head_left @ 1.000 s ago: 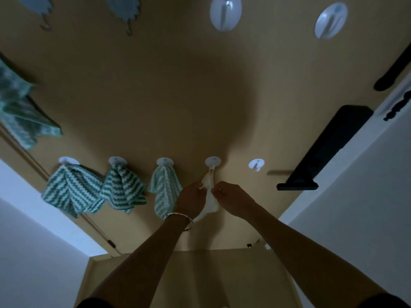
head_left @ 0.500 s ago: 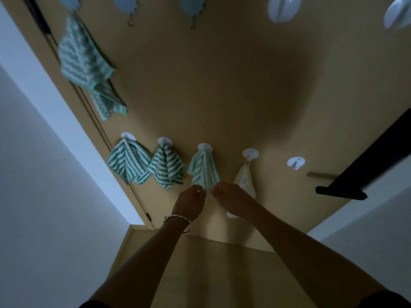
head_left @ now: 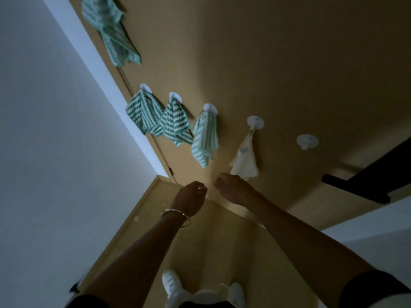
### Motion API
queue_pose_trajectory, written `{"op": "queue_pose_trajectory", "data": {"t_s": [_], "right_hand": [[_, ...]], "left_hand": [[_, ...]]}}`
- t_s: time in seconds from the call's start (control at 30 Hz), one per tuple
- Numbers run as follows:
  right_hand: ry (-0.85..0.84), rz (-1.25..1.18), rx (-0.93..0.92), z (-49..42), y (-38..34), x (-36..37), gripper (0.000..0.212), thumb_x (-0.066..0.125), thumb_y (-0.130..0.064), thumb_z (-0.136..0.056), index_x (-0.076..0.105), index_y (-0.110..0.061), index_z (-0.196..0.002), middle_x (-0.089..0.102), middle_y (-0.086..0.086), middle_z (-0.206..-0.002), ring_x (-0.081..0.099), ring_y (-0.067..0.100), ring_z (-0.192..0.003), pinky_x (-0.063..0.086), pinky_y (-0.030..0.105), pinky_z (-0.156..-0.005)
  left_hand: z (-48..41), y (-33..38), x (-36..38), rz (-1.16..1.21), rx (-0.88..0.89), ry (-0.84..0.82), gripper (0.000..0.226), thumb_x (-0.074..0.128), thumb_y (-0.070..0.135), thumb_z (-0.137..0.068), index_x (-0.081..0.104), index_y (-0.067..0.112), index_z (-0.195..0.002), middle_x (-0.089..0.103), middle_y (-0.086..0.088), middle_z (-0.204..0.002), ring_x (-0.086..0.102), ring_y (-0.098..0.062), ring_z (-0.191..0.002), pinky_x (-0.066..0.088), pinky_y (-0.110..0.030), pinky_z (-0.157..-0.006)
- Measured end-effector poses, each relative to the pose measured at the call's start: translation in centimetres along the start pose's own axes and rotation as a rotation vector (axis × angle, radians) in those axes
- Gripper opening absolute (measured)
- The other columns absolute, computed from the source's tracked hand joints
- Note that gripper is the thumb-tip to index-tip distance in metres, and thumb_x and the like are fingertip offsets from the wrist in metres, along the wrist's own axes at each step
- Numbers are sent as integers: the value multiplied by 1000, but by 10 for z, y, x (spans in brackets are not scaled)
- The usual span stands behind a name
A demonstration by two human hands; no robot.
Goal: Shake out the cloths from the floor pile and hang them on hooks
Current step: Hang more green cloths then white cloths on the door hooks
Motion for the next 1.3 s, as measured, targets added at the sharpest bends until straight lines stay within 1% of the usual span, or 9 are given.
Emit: {"op": "queue_pose_trajectory", "data": {"t_s": [0.1, 0.33, 0.53, 0.7, 0.83, 0.97, 1.03, 1.2, 1.3], "right_hand": [[-84, 46, -148, 5, -30, 19, 33, 41, -30, -99, 56, -10, -121, 58, 10, -128, 54, 29, -116, 40, 31, -89], [-240, 161, -421, 26, -130, 74, 32, 43, -31, -99, 56, -6, -114, 61, 14, -113, 59, 29, -104, 41, 33, -77], [-280, 255, -585, 66, -217, 139, 32, 43, -35, -98, 57, -18, -120, 63, 4, -118, 58, 14, -86, 40, 24, -64], [-389, 339, -744, 143, -294, 236, 33, 41, -34, -98, 56, -16, -121, 63, 6, -117, 59, 19, -95, 48, 32, -80], [-471, 455, -887, 223, -344, 342, 32, 43, -33, -98, 56, -17, -123, 64, 7, -118, 62, 19, -96, 46, 30, -80], [-553, 566, -1060, 319, -393, 455, 34, 42, -31, -99, 53, -17, -128, 61, 6, -123, 60, 22, -106, 45, 31, -83], [-617, 637, -1119, 367, -404, 502, 38, 41, -30, -99, 48, -18, -134, 56, 6, -130, 56, 23, -114, 45, 34, -89], [-737, 772, -1286, 466, -422, 590, 42, 40, -32, -98, 43, -20, -139, 51, 6, -137, 51, 24, -121, 44, 37, -95], [-801, 847, -1400, 517, -428, 630, 43, 38, -31, -98, 43, -17, -138, 51, 9, -137, 51, 26, -121, 45, 39, -97]], "left_hand": [[24, -16, -16, 0, -83, 40, 26, 39, 24, -96, 61, 10, -100, 64, -12, -109, 57, -30, -106, 35, -26, -73], [96, -78, -79, 29, -274, 253, 29, 42, 25, -98, 63, 12, -112, 63, -8, -119, 56, -27, -113, 39, -25, -84], [186, -142, -117, 108, -353, 422, 31, 41, 23, -98, 63, 4, -88, 66, -12, -96, 57, -23, -84, 40, -30, -72], [298, -233, -139, 206, -490, 564, 25, 40, 24, -97, 59, 11, -84, 61, -6, -87, 51, -18, -79, 39, -28, -68], [398, -311, -153, 295, -585, 669, 29, 39, 22, -97, 58, 12, -78, 63, -7, -85, 52, -18, -77, 37, -28, -66], [518, -389, -159, 372, -731, 805, 30, 39, 25, -97, 66, 15, -104, 63, 0, -100, 55, -16, -91, 37, -25, -74], [577, -419, -151, 398, -810, 849, 29, 39, 25, -96, 66, 16, -105, 63, 0, -100, 56, -17, -91, 37, -26, -72], [699, -473, -119, 491, -969, 973, 29, 41, 20, -95, 53, 13, -69, 45, 5, -62, 42, -12, -59, 29, -25, -50], [754, -491, -99, 532, -1030, 1038, 31, 42, 17, -95, 48, 13, -65, 41, 2, -59, 37, -12, -57, 26, -26, -50]]}}
Point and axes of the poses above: each hand's wrist, its own z-axis away from the middle knuckle, its own x-axis out of the palm, y = z × x, the point moved 6 cm from there along -z, towards the middle knuckle
